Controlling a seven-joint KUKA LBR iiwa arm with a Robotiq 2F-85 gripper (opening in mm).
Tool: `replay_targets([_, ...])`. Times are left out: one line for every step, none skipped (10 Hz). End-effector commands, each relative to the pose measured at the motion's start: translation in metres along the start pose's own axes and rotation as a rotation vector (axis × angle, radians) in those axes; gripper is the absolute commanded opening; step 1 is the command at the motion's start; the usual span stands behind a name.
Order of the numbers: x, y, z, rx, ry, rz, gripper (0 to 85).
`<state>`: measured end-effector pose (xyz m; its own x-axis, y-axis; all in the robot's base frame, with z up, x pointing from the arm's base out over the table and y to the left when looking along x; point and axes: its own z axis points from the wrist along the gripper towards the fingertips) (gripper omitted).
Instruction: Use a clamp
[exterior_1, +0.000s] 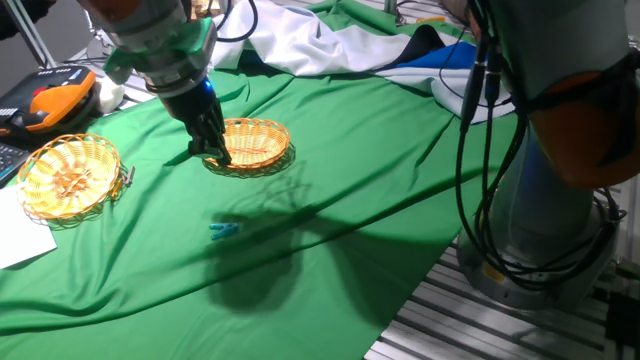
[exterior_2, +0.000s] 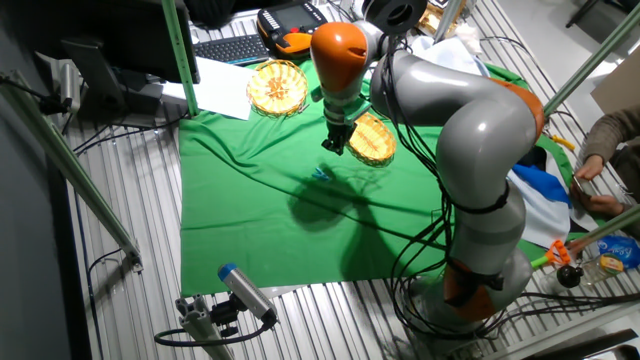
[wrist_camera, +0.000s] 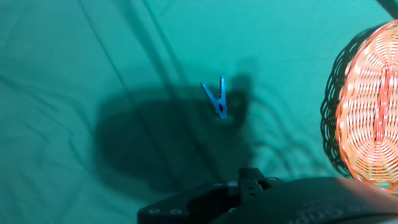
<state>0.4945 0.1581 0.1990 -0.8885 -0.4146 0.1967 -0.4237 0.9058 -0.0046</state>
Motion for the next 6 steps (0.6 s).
replay_targets([0.0, 0.0, 0.0, -0.003, 0.004, 0.0, 0.0])
replay_targets([0.0, 0.0, 0.0, -0.012, 0.01, -0.002, 0.0])
replay_targets([0.0, 0.0, 0.0, -0.006, 0.021, 0.0, 0.0])
replay_targets([0.0, 0.0, 0.0, 0.003, 0.034, 0.005, 0.0])
replay_targets([-0.007, 0.004, 0.003, -0.004, 0.035, 0.019, 17.0])
replay_targets([-0.017, 0.009, 0.011, -0.01, 0.036, 0.022, 17.0])
